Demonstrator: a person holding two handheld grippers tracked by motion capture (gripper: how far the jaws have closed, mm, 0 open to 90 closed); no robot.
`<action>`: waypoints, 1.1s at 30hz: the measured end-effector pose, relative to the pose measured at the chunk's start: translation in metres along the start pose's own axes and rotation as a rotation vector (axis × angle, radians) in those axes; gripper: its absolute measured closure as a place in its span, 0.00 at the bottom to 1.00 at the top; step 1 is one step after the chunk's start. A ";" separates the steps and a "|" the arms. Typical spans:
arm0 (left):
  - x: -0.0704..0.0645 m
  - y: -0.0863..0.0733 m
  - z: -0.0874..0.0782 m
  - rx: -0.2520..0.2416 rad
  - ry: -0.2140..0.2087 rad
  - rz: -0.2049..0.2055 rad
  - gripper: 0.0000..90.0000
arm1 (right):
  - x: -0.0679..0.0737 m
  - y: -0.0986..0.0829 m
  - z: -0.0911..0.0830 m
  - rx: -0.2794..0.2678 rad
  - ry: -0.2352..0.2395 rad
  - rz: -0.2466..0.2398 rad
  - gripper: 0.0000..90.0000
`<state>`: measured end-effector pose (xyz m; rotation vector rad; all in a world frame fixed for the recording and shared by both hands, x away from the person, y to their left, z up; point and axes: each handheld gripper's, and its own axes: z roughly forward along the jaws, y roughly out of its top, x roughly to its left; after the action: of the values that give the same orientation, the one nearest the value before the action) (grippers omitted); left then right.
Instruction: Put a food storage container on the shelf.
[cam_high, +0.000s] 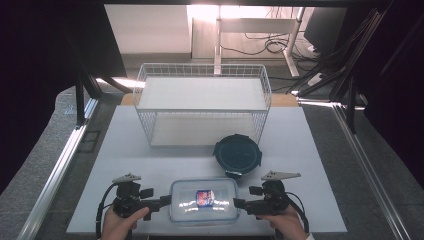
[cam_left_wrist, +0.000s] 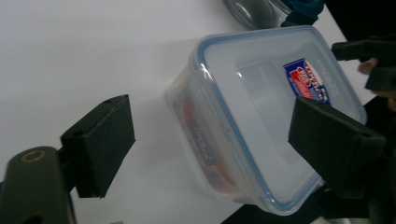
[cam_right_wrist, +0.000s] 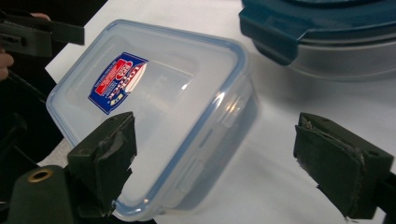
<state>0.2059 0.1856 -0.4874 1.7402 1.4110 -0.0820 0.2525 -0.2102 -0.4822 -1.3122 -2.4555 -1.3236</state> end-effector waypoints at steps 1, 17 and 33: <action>0.000 0.000 0.001 0.001 -0.015 -0.016 0.15 | 0.001 0.000 0.001 0.004 0.003 0.006 0.14; 0.002 -0.007 0.030 0.061 -0.131 -0.100 0.13 | 0.007 -0.004 0.029 0.060 0.077 0.084 0.10; 0.001 -0.012 0.037 0.086 -0.184 -0.125 0.28 | 0.000 -0.009 0.032 0.067 0.141 0.220 0.22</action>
<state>0.2127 0.1617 -0.5181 1.6658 1.3961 -0.3661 0.2565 -0.1895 -0.5085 -1.3752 -2.1727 -1.2241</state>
